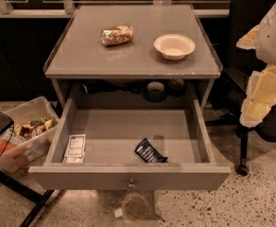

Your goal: Pick rxbar blueberry from top drawer and place on counter

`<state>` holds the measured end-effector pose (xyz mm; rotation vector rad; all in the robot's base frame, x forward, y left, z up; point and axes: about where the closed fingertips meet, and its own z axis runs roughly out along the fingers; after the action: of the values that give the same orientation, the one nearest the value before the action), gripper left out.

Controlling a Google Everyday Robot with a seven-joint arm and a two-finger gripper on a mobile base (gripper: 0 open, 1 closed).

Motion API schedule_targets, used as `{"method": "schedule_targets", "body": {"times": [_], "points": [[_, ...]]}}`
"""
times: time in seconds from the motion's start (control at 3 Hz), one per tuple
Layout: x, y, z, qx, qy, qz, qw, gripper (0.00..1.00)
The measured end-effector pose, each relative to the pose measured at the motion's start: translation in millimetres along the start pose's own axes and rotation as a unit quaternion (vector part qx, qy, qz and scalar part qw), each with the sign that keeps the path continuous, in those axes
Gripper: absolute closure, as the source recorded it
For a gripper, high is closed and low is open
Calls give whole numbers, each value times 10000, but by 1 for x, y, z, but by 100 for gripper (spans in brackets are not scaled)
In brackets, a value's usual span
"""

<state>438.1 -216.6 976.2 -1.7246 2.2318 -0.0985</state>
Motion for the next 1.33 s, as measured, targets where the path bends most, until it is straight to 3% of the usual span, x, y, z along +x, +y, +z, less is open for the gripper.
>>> {"method": "schedule_targets", "body": {"times": [0.33,0.67,1.0,1.33], "points": [[0,0,0,0,-1,0,10000,0],[-6,-1,10,-83,-275,155,9995,0],[-25,1,28,-186,-664,561,9960,0],[-54,4,50,-322,-1066,1125,9874,0]]}}
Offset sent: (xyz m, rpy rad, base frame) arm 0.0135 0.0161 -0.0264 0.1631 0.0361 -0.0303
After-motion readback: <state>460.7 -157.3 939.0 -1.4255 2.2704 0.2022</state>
